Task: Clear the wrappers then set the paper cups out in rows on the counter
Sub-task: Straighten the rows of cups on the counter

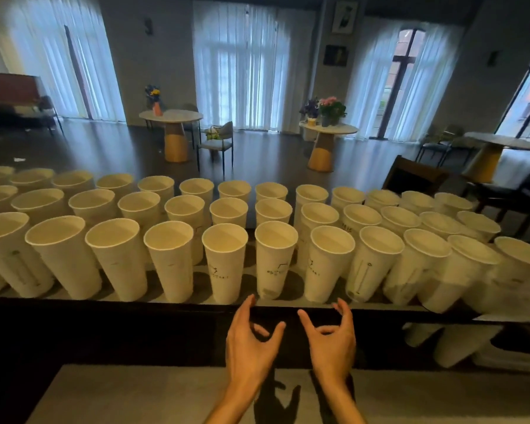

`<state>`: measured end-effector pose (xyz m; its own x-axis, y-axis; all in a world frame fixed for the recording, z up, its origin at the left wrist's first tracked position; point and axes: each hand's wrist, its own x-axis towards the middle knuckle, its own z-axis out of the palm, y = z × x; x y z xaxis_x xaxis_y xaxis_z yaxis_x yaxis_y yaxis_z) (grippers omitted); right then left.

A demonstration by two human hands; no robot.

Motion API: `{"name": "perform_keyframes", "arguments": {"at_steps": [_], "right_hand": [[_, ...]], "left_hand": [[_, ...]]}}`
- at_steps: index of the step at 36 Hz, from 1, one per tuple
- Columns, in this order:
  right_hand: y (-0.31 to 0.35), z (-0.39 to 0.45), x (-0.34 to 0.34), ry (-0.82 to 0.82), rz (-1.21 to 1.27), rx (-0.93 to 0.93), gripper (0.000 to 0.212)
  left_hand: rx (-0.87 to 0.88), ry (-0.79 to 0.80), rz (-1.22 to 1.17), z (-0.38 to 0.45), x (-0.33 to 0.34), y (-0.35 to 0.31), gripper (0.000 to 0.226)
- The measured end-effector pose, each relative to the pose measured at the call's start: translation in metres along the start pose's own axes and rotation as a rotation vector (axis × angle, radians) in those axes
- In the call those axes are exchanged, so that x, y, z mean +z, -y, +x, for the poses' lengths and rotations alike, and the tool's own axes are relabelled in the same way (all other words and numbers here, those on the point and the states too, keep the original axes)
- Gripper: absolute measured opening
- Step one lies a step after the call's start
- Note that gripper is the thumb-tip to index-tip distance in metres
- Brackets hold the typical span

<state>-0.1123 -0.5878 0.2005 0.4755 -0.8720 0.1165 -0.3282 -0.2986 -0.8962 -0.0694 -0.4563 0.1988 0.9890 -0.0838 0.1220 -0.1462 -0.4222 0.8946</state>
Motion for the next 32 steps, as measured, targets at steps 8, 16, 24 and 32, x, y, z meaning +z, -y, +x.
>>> {"name": "perform_keyframes", "arguments": {"at_steps": [8,16,24,32], "right_hand": [[-0.001,0.053,-0.014,0.165,-0.029,-0.068,0.103],[0.007,0.078,-0.012,0.256,-0.122,-0.133,0.095],[0.01,0.082,-0.008,0.252,-0.19,-0.097,0.072],[0.007,0.077,-0.015,0.222,-0.229,-0.143,0.072]], "left_hand": [[-0.033,-0.061,0.103,0.022,0.044,-0.024,0.101],[-0.095,-0.086,0.203,0.051,0.044,-0.039,0.098],[-0.039,-0.051,0.183,0.07,0.047,-0.039,0.1],[-0.092,-0.077,0.194,0.056,0.041,-0.03,0.08]]}}
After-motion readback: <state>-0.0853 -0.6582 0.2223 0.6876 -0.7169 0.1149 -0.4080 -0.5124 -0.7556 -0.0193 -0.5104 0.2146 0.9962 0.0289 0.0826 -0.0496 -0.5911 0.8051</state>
